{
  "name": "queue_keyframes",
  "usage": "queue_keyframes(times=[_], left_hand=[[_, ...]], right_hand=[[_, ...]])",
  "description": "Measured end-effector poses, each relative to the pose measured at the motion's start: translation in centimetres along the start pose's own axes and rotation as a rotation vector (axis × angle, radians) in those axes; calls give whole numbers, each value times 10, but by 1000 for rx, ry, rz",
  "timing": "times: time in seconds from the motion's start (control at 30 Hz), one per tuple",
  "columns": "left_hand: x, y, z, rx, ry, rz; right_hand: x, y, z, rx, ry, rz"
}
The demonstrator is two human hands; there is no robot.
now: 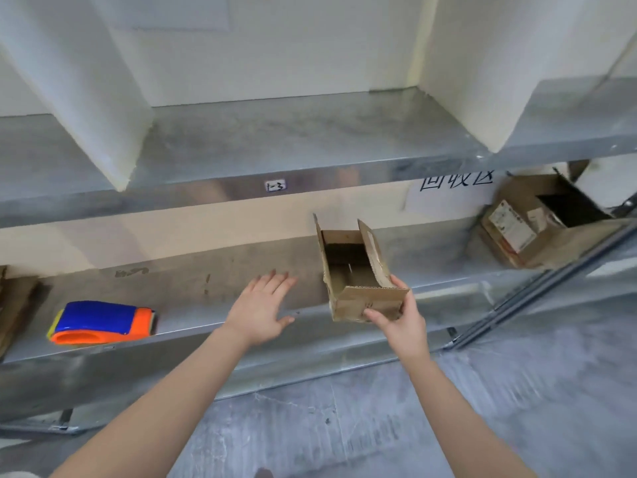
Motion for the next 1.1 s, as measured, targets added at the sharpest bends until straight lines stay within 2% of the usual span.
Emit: queue_keyframes(times=[0.23,0.37,0.53,0.7,0.83,1.0,1.1], left_hand=[[-110,-9,97,-31,-16,50],[-166,-16,158,16,-37,49],[-222,-33,235,42,-102,-6],[-250,-53,307,75,-108,-90],[-258,-69,349,84,2,-331],[-263,-94,375,-14,279,-903],[-264,-103,378,-57,362,-955]], right_hand=[[-15,152,37,4,4,-33],[-25,223,65,-11,-6,-49],[-44,285,105,-53,-61,-56],[-44,316,155,-74,-53,-76],[-47,332,190,-94,-70,-68],[-62,337,214,-176,-113,-49],[-67,333,217,-281,-127,-61]])
Point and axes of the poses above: each hand's wrist, its own z-axis towards the middle knuckle, its own y-axis out of the back of the hand, x = y × z, the point moved 7 cm from there along z, towards the middle knuckle, and after that the axes turned 15 degrees about -y, right-handed, at the moved point
